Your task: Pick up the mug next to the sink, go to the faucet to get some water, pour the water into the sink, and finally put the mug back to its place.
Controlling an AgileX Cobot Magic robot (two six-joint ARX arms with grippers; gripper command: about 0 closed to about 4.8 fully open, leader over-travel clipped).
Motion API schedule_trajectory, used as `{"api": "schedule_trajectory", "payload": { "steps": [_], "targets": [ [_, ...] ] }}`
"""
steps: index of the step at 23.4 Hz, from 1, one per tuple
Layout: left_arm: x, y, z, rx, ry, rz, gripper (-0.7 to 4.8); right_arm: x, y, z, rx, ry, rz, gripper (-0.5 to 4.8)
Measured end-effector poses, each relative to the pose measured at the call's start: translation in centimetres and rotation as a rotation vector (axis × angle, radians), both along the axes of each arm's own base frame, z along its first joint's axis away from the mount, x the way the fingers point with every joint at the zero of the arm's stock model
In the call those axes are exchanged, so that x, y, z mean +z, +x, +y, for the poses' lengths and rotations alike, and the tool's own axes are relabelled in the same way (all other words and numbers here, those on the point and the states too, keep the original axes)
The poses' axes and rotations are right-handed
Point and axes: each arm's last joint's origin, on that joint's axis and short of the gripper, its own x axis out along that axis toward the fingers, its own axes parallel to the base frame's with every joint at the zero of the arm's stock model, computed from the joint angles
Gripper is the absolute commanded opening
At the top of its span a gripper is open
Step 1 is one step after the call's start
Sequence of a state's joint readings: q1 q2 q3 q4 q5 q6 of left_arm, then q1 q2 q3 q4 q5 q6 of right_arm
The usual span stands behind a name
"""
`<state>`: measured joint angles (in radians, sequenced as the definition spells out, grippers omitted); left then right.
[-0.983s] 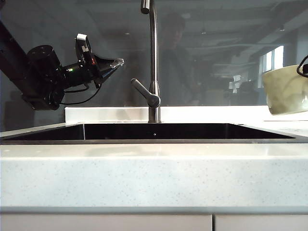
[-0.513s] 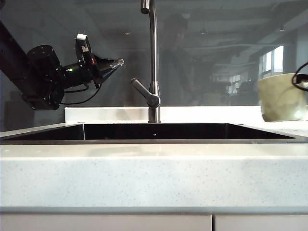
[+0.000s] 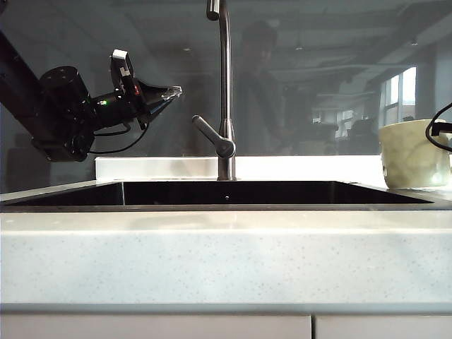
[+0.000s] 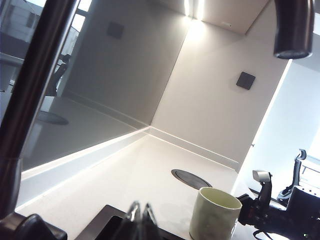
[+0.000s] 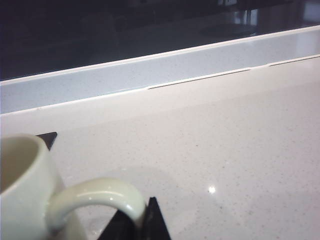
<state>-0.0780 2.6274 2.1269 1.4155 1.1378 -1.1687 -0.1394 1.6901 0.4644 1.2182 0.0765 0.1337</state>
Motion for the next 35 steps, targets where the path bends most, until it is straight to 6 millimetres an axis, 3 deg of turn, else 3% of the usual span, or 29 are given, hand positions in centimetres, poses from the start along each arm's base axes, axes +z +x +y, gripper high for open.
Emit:
{"api": "schedule_trajectory", "payload": {
  "steps": [19,24,31,35],
  "targets": [
    [0.03,-0.01,0.0,-0.002,0.003,-0.001,-0.05,-0.28,-0.21,-0.16,-0.052,-0.008,-0.002,-0.04],
    [0.04,-0.01,0.0,-0.002,0.003,-0.002,-0.05,-0.34,-0.26,-0.15,-0.052,-0.008,0.0,0.54],
    [0.04,-0.01,0.0,-0.002,0.003,-0.002,-0.05,-0.77,-0.65,-0.11,-0.054,-0.006,0.022,0.59],
    [0.04,0.0,0.02,-0.002,0.003,-0.002,-0.05,-0.78,-0.65,-0.1,-0.053,-0.006,0.022,1.63]
  ]
}}
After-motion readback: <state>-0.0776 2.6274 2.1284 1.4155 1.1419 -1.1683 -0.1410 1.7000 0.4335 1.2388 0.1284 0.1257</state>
